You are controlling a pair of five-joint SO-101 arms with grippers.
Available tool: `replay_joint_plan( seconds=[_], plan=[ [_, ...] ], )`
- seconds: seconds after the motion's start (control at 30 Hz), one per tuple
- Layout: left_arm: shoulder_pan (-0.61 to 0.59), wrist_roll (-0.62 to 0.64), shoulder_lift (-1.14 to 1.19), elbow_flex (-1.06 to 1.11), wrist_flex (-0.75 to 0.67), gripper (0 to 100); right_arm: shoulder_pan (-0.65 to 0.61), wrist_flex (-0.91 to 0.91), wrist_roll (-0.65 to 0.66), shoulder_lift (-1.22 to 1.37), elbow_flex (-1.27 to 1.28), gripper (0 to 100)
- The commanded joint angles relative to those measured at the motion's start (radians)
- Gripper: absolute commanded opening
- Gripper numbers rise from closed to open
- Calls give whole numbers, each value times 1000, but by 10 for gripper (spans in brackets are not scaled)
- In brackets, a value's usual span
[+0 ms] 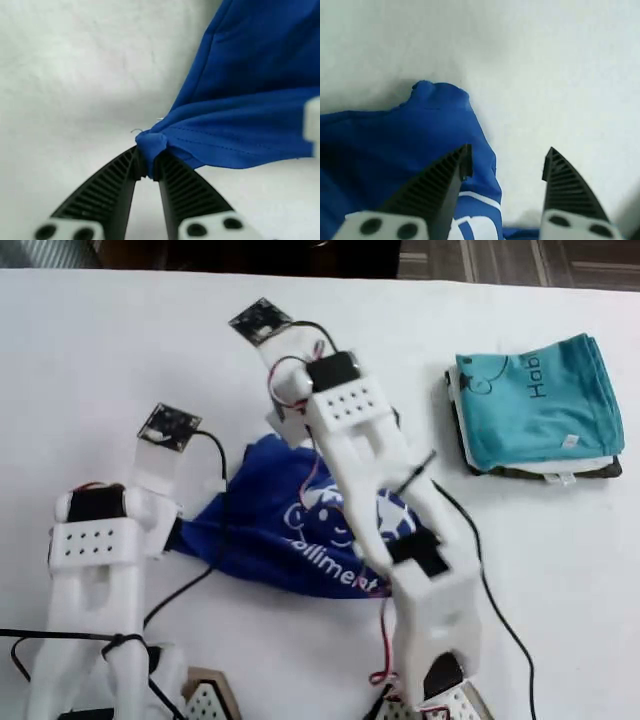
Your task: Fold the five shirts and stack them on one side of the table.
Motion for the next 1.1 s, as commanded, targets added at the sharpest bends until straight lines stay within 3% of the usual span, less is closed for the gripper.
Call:
replay_joint_plan(
  seconds=[0.0,0.3,0.63,0.7,0.77,0.8,0.83,1.07],
  plan=[
    [-37,-6,-29,-16,5,26,-28,39,-26,139,-199,229],
    [-86,-12,-29,-15,6,26,-119,77,-25,437,-493,229],
    [-84,-8,-29,-15,6,26,-165,156,-25,590,-516,224],
    [-83,-8,-29,-15,3,26,-160,163,-17,593,-516,171],
    [-83,-8,-29,-15,3,26,-153,160,-17,593,-516,28],
    [-83,-8,-29,-15,3,26,-147,160,-23,590,-516,7],
    [-83,-8,-29,-15,5,26,-139,160,-23,588,-516,40],
    [-84,-9,-29,-8,5,26,-53,197,-25,587,-617,21]
  ],
)
